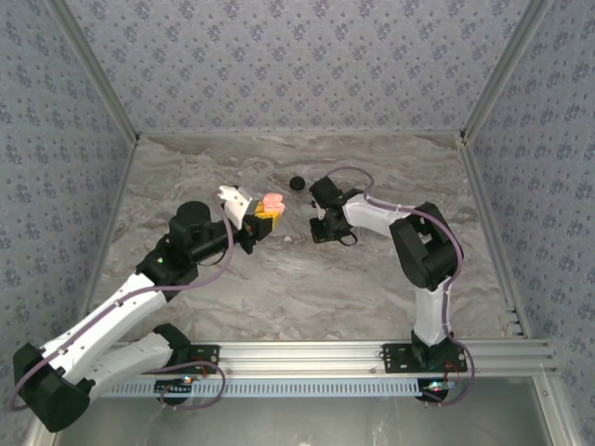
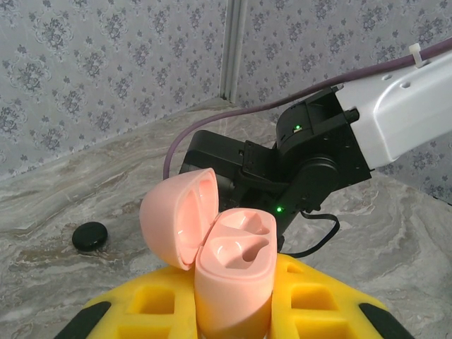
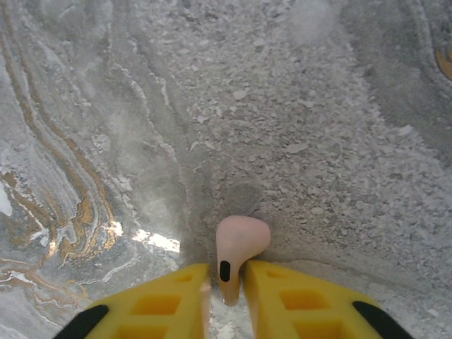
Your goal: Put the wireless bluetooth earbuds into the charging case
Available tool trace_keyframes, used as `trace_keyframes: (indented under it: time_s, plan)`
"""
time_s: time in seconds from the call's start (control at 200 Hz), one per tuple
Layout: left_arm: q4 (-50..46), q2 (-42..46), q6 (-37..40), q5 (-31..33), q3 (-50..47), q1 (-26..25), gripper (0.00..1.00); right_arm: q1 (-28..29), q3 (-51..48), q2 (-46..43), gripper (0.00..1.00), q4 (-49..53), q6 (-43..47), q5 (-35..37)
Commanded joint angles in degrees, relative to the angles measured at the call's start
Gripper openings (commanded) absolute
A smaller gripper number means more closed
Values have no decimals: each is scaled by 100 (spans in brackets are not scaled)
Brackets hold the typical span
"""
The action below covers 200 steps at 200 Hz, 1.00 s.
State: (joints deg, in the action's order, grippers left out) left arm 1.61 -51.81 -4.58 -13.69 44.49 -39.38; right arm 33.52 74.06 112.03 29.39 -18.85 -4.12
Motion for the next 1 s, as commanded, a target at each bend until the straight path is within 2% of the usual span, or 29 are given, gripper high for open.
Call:
trace_keyframes:
  time_s: [0.0,0.255,0.365,0.685,0.994]
  plan:
    - [226,-4,-25,-66,54,18,17,-99,-95,-97,30,190,-101,192]
    - [217,-15,-11,-61,67,22,17,-96,241,-244,45,404,-41,209]
    - [217,-5,-4,-51,69,24,17,-100,425,-170,48,478,-74,322]
    - [200,-4,10,-39,68,23,17,2,848,202,47,805,-174,412]
    - [200,-9,25,-36,71,20,17,110,1162,495,38,1011,-275,712]
